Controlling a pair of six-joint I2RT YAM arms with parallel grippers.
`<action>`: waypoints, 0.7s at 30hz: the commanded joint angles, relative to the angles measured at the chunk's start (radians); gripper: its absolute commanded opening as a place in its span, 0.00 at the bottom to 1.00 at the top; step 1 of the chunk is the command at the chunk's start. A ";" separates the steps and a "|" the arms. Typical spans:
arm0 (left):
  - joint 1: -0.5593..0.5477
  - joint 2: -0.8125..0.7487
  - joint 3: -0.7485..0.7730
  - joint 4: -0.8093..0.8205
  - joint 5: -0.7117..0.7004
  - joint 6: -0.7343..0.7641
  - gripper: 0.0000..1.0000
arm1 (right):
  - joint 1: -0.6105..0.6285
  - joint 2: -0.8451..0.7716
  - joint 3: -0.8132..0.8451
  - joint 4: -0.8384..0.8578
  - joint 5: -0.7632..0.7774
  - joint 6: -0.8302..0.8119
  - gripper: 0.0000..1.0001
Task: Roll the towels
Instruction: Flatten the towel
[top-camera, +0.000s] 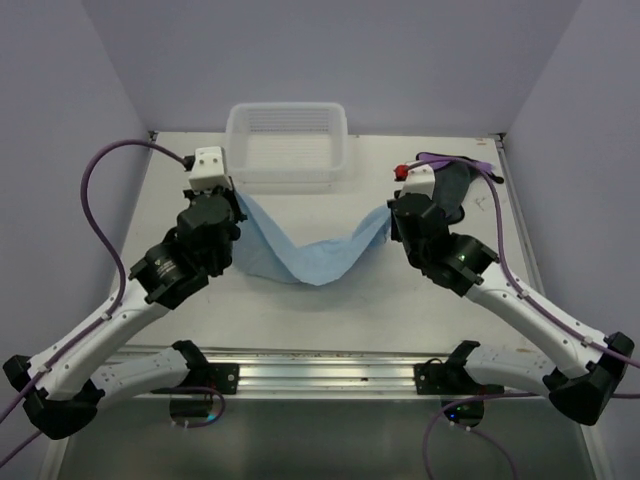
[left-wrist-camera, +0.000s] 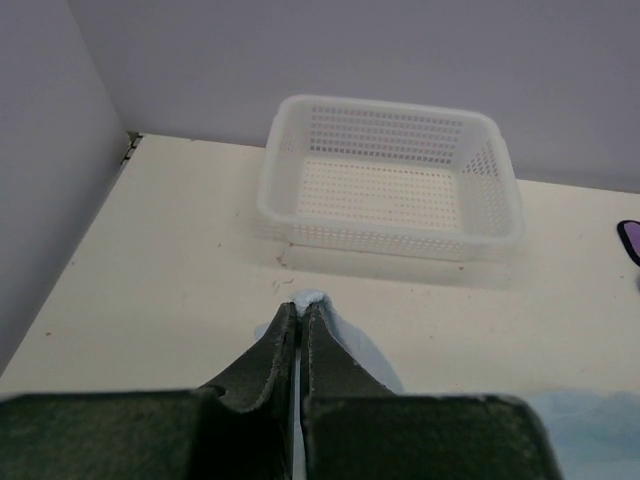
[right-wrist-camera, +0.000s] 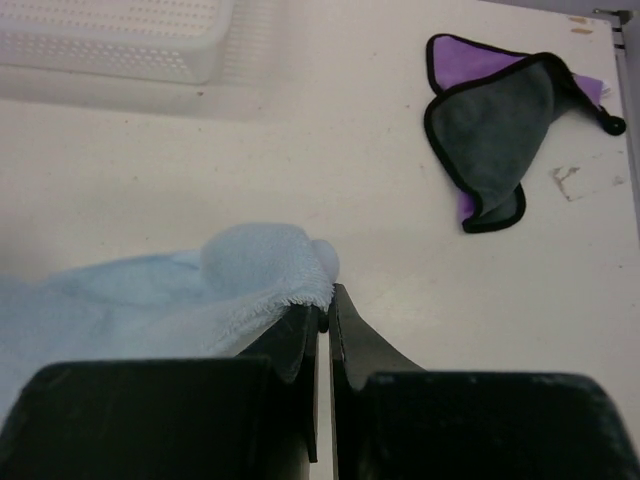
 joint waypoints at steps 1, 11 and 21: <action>0.141 0.081 0.117 0.074 0.288 0.036 0.00 | -0.008 -0.012 0.117 -0.116 0.131 -0.028 0.00; 0.540 0.126 0.288 -0.030 0.557 -0.044 0.00 | -0.134 0.037 0.463 -0.325 0.194 -0.077 0.00; 0.649 -0.053 0.103 -0.029 0.632 -0.101 0.00 | -0.182 0.066 0.636 -0.457 0.231 -0.103 0.00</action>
